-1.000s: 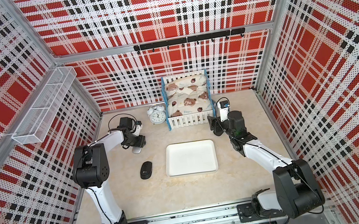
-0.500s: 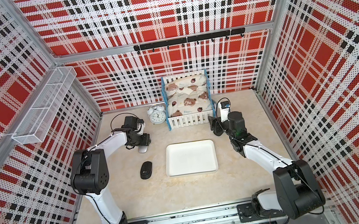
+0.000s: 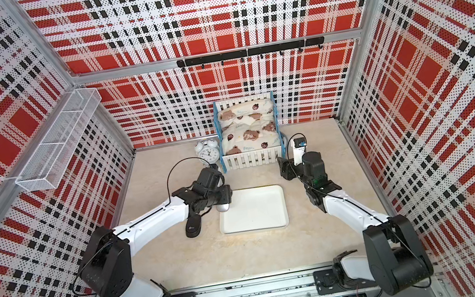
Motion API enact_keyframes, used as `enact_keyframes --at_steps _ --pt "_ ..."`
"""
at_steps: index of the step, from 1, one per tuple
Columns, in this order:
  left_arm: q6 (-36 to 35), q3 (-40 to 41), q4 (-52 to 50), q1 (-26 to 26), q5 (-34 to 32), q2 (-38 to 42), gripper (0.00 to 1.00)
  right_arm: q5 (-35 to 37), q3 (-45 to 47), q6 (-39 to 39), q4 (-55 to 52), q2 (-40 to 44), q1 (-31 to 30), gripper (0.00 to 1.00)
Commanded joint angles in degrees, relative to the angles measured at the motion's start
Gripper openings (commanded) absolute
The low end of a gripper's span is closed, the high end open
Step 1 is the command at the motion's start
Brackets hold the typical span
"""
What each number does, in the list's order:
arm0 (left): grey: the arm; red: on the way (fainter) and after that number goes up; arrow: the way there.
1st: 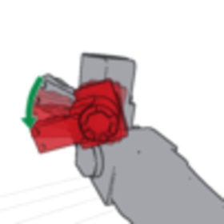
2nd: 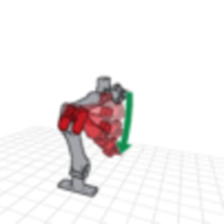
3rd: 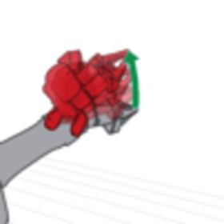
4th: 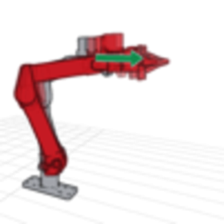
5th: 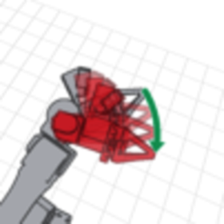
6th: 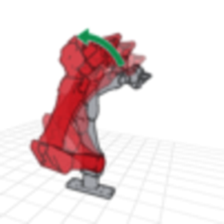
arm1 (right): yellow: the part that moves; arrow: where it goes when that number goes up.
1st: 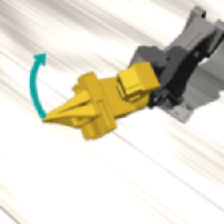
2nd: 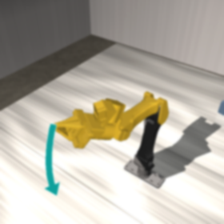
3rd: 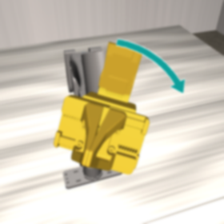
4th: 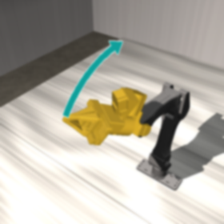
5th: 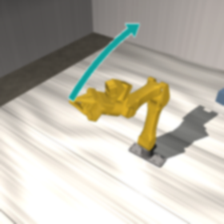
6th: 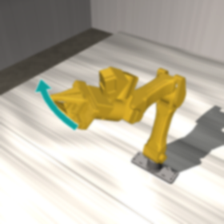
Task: Put the mouse in the storage box
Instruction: Place the mouse in the storage box.
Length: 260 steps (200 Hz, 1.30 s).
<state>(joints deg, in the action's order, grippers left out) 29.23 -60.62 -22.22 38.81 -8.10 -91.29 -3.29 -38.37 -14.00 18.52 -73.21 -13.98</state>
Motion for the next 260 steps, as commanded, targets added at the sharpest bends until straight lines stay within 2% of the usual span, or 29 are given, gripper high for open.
enact_keyframes --at_steps 1,19,42,123,196,260 --pt "7.48 2.01 6.45 2.05 -1.91 2.27 0.3 1.0 0.58 -0.84 0.62 1.89 -0.72 0.77" --pt "9.52 3.56 9.65 3.81 -0.86 0.94 0.3 0.92 0.92 -1.03 1.21 1.94 -0.73 0.77" --pt "10.14 4.04 10.0 5.72 -2.79 -2.25 0.29 0.85 0.87 -1.2 0.86 1.98 -0.96 0.77" --pt "10.49 7.0 13.3 6.02 -4.29 -7.83 0.29 1.97 3.03 -0.33 0.93 2.82 -0.97 0.77" --pt "10.32 6.31 11.0 6.89 -5.81 -10.59 0.27 1.79 3.01 -0.41 1.91 0.96 -0.96 0.77" --pt "9.61 2.49 5.89 8.17 -9.89 -10.64 0.42 1.88 2.99 -0.09 1.81 0.6 -0.97 0.77"
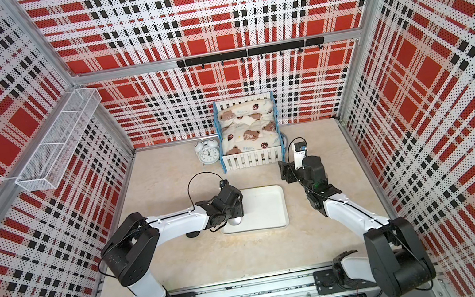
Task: Put the mouse in the storage box
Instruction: Place the mouse in the storage box.
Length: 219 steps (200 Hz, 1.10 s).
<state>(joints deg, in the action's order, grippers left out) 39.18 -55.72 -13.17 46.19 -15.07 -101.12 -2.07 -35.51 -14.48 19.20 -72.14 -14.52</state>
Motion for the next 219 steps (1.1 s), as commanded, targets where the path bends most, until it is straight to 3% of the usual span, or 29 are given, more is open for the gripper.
enact_keyframes --at_steps 1,39,59,132,159,182,191,219 --pt "-0.33 -2.48 -3.26 0.8 -3.02 -0.78 0.42 0.66 0.11 0.41 1.12 -0.47 -0.42 0.77" --pt "-0.5 -4.2 -5.3 1.35 -4.62 -0.77 0.46 0.48 -0.14 0.42 1.2 -0.98 -0.42 0.77" --pt "-0.51 -4.79 -5.78 1.43 -4.71 -1.11 0.53 0.42 -0.1 0.51 1.36 -0.99 -0.42 0.77" --pt "-0.68 -4.78 -6.39 1.49 -4.35 -2.61 0.56 0.88 0.14 1.65 0.87 0.06 -0.46 0.77" --pt "-0.85 -4.87 -6.58 1.68 -5.11 -1.9 0.7 0.79 0.13 1.82 1.0 0.17 -0.45 0.77" --pt "-0.95 -5.62 -7.14 1.88 -5.72 -1.36 0.73 0.84 0.0 1.91 1.08 0.07 -0.43 0.77" --pt "-1.03 -6.08 -7.65 1.97 -5.91 -1.27 0.84 0.84 -0.04 1.91 1.04 -0.02 -0.49 0.77" --pt "-1.3 -8.72 -10.5 2.47 -7.11 -0.17 0.84 0.7 -0.16 1.91 1.23 -0.28 -0.48 0.77"
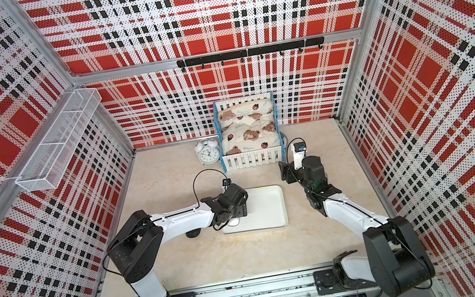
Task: Put the mouse in the storage box
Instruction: Place the mouse in the storage box, then pick up the mouse from the center of the board.
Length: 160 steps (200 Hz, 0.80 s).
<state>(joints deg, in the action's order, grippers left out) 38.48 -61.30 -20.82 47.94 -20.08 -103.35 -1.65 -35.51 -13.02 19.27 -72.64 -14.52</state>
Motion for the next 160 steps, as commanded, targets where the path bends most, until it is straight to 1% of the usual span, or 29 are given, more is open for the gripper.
enact_keyframes --at_steps 1,28,49,62,79,105,122,126,133,142,147,160 --pt "-0.64 -3.27 -2.93 0.74 -2.13 2.12 0.84 0.26 -0.21 0.45 1.15 0.22 -0.45 0.77" --pt "-0.77 -6.29 -5.89 1.36 -3.81 6.62 0.83 0.16 -0.41 0.69 1.13 0.2 -0.48 0.77" --pt "-1.83 -6.38 -6.75 0.95 -5.03 11.44 0.82 0.0 -0.77 0.97 0.79 -0.25 -0.45 0.77" --pt "-3.14 -4.89 -6.87 -0.24 -4.78 15.23 0.82 -0.42 -0.92 1.22 0.62 -0.48 -0.43 0.77" --pt "-3.92 0.2 -7.08 -3.73 -3.39 21.16 0.81 -0.98 -0.64 1.61 1.08 -0.83 -0.49 0.77" --pt "-4.33 12.83 -7.31 -10.96 -0.96 31.45 0.81 -1.6 0.01 2.68 1.5 -1.21 -0.57 0.77" --pt "-4.72 20.56 -7.31 -14.65 1.61 36.0 0.83 -1.82 1.09 3.25 2.79 -1.37 -0.6 0.77" --pt "-4.35 21.98 -6.72 -14.62 1.36 36.5 0.84 -1.78 1.23 3.26 3.02 -1.44 -0.62 0.77" --pt "-3.94 22.51 -5.64 -13.11 0.11 36.85 0.91 -1.7 1.51 3.26 3.34 -1.69 -0.68 0.77" --pt "-3.12 22.02 -5.52 -12.01 -0.68 35.92 0.94 -1.69 1.55 3.1 3.56 -2.03 -0.77 0.77" --pt "-1.94 22.05 -5.46 -12.54 -0.52 35.06 0.95 -1.69 1.54 3.02 3.63 -2.28 -0.76 0.77" --pt "-0.75 23.48 -5.46 -15.5 2.37 32.6 0.96 -1.86 1.12 3.0 3.36 -2.67 -0.92 0.77"
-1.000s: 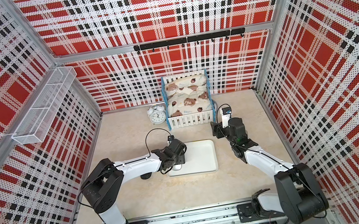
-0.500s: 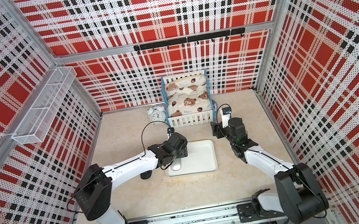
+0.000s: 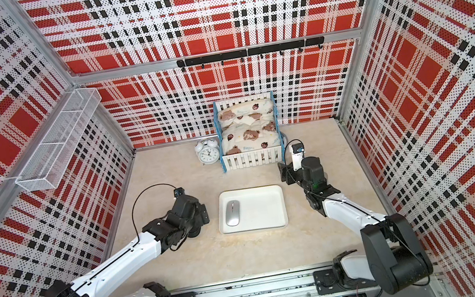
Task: Put the mouse in the storage box
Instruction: Pick up the mouse from the center of the board.
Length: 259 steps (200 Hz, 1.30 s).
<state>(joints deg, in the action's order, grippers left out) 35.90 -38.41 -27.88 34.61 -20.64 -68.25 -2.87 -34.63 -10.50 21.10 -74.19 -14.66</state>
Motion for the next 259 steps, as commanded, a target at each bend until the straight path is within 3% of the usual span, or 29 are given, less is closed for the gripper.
enact_keyframes --at_steps 1,41,114,146,180,227,259 --pt "1.86 0.74 1.6 -2.39 3.05 -2.68 0.96 -0.64 0.26 0.48 1.51 -1.13 -0.85 0.77" --pt "2.33 1.28 1.67 -3.7 0.79 -6.4 0.97 0.17 0.63 1.83 1.29 0.26 -1.11 0.77" --pt "3.2 4.53 5.51 -8.15 4.36 -9.77 0.97 1.2 0.54 1.5 1.02 0.63 -1.19 0.77" --pt "2.62 5.98 7.23 -9.02 4.86 -10.33 0.89 1.16 0.19 1.36 0.9 0.28 -1.17 0.77" --pt "1.89 5.4 9.88 -7.75 5.23 -11.19 0.63 1.29 -0.19 1.37 1.27 -0.54 -1.26 0.77" --pt "2.55 1.24 10.61 -3.18 3.0 -15.76 0.49 0.94 -0.83 0.4 1.3 -1.23 -1.48 0.76" --pt "2.57 -2.23 9.63 -1.93 0.98 -12.18 0.48 1.63 -0.7 0.7 0.44 -0.61 -1.53 0.76"
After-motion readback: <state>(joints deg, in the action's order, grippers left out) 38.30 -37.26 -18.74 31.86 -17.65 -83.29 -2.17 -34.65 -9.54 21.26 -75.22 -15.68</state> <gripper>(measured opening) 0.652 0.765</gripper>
